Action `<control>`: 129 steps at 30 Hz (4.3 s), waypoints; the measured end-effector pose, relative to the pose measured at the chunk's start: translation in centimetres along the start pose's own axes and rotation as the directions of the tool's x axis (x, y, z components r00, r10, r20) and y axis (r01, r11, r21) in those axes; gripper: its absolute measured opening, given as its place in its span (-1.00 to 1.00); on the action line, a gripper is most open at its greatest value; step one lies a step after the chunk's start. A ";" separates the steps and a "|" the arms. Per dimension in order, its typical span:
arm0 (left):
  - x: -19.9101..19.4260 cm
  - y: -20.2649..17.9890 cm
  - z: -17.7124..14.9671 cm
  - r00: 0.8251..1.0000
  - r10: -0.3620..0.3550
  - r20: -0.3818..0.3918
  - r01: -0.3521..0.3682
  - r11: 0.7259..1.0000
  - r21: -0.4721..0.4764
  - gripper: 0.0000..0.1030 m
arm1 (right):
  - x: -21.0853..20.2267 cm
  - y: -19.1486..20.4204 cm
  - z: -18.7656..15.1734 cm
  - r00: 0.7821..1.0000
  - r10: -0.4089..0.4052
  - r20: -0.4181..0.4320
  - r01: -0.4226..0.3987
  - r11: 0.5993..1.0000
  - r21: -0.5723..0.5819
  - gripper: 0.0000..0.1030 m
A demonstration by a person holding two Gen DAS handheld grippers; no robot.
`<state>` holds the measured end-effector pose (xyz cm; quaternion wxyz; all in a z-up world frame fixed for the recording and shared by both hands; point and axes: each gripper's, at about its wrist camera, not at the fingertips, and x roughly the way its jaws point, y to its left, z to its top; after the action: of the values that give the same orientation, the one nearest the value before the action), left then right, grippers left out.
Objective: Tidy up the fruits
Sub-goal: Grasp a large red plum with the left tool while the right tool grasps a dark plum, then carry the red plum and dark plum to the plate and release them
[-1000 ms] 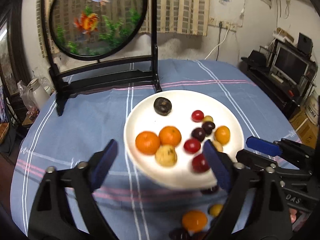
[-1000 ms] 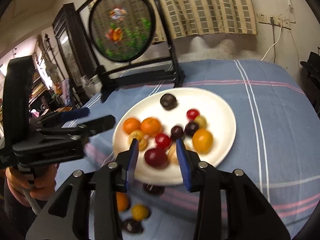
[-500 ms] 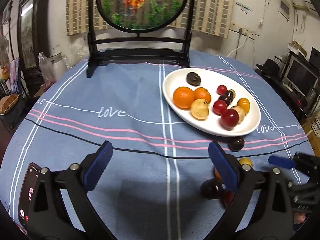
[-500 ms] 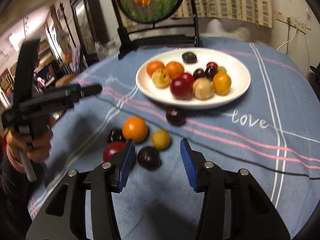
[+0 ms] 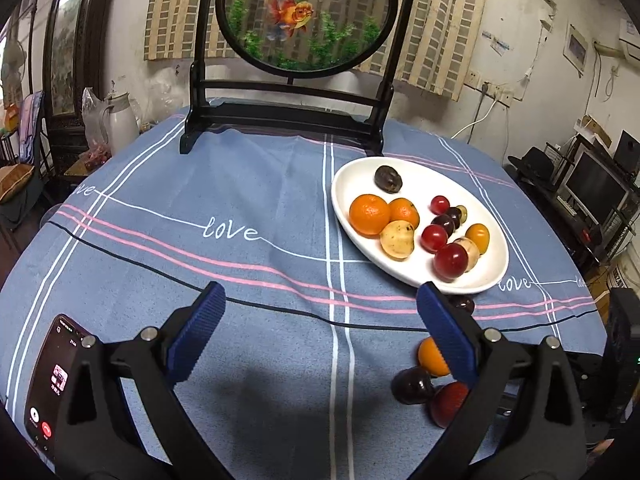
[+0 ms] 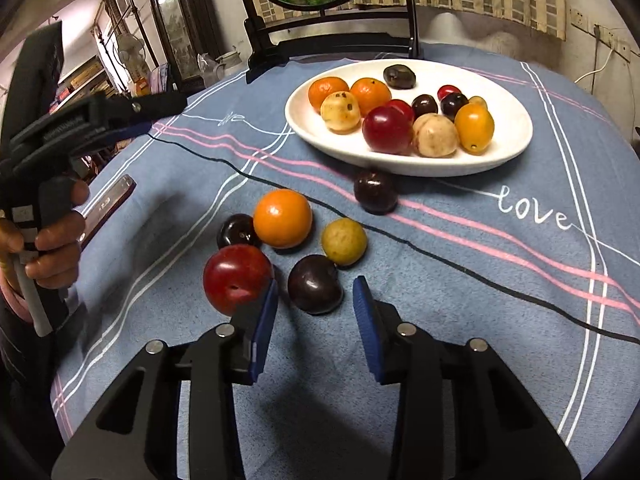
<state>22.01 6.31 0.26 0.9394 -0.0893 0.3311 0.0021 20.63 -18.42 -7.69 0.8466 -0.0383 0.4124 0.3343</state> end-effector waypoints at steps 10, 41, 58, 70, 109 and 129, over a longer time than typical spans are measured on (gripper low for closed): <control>-1.0 -3.3 -1.8 0.991 -0.129 -0.028 0.132 0.966 0.223 0.89 | -1.2 -0.4 0.4 0.999 0.003 0.050 -0.004 1.000 0.017 -0.47; 2.0 -10.6 -9.3 0.932 -0.217 -0.291 0.346 0.776 0.528 -0.16 | -2.7 -2.9 0.7 0.997 0.007 0.078 -0.017 0.992 0.129 -0.47; 2.7 -11.2 -9.0 0.914 -0.253 -0.318 0.382 0.801 0.461 -0.19 | -3.0 -2.9 0.8 0.996 0.001 0.087 -0.012 0.992 0.126 -0.47; 3.1 -11.9 -8.7 0.925 -0.237 -0.298 0.353 0.826 0.439 -0.16 | -3.1 -3.0 0.8 0.996 -0.005 0.092 -0.007 0.991 0.131 -0.47; 4.6 -9.4 3.0 0.984 -0.177 -0.030 0.179 0.945 0.273 -0.20 | -2.6 -7.9 7.1 0.945 -0.176 0.276 0.099 0.957 0.271 -0.47; 4.4 -9.0 4.7 1.000 0.000 0.028 -0.008 0.963 0.270 0.50 | -2.7 -5.9 8.5 0.934 -0.186 0.304 0.146 0.978 0.149 -0.05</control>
<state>28.94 -2.02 2.62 0.9473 0.0402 0.3153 -0.0399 28.71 -21.57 -1.38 0.9276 0.0335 0.2867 0.2371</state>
